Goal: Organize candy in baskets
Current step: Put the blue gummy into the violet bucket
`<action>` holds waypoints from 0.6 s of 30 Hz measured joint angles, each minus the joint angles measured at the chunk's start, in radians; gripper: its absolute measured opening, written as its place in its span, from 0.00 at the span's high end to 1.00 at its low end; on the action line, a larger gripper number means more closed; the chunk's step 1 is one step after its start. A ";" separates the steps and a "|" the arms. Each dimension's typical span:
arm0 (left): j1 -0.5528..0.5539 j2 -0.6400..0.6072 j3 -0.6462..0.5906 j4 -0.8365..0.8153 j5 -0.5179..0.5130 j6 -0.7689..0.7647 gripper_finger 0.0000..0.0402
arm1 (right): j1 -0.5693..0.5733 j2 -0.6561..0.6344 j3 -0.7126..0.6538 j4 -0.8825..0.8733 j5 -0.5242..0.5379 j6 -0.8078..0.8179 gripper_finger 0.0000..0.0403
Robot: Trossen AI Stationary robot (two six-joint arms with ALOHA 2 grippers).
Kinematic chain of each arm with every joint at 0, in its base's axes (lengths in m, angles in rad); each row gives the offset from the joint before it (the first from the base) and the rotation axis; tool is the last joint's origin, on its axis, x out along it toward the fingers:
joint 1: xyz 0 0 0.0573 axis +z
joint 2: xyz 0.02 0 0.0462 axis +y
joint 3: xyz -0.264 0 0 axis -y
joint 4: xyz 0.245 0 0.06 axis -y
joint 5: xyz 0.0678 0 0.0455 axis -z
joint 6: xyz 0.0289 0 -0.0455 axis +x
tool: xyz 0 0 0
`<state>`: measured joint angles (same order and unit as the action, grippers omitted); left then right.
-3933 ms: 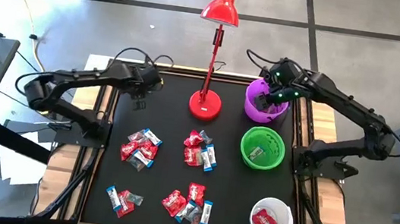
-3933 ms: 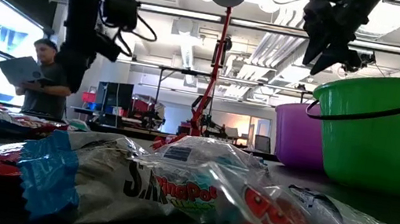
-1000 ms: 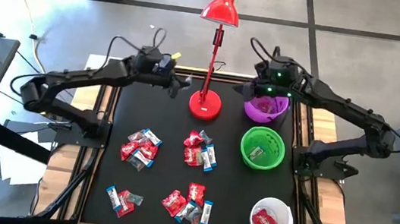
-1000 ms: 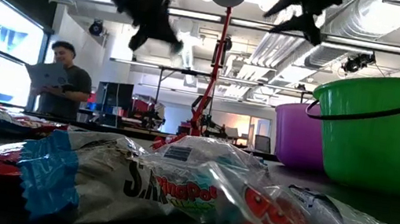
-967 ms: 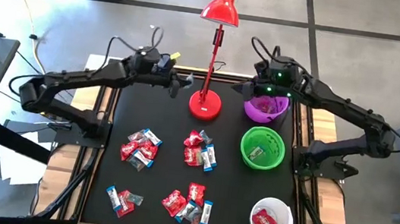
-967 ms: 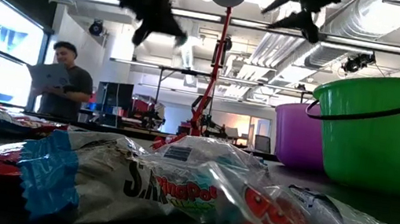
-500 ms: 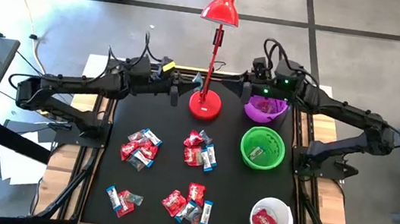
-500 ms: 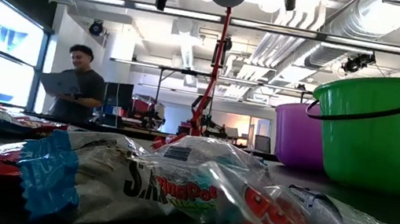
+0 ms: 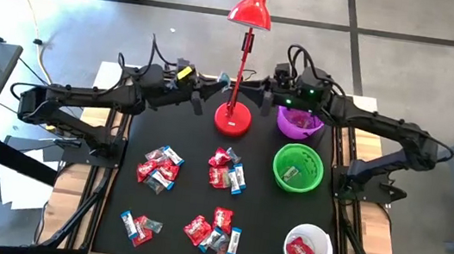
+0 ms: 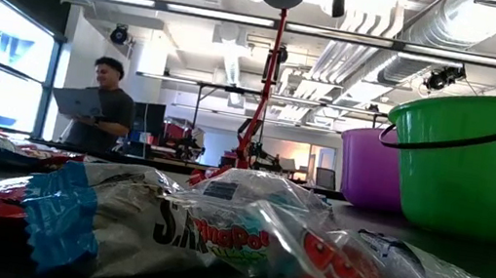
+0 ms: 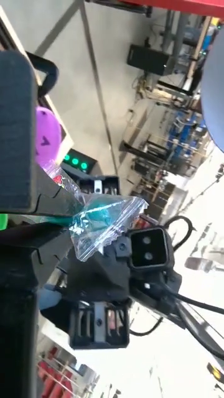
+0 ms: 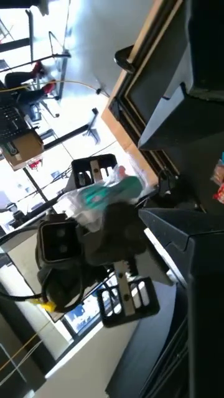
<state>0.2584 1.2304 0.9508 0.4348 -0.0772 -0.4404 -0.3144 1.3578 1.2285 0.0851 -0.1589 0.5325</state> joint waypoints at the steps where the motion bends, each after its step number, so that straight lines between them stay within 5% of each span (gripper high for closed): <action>1: 0.000 0.000 0.000 0.009 0.000 0.000 1.00 | 0.000 0.004 0.000 0.010 0.000 -0.011 0.61; 18: -0.015 0.119 0.139 -0.037 0.046 -0.003 1.00 | 0.007 0.033 0.000 0.055 -0.021 -0.067 0.61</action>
<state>0.2431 1.3491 1.0894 0.3978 -0.0316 -0.4434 -0.3078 1.3909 1.2289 0.1406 -0.1795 0.4660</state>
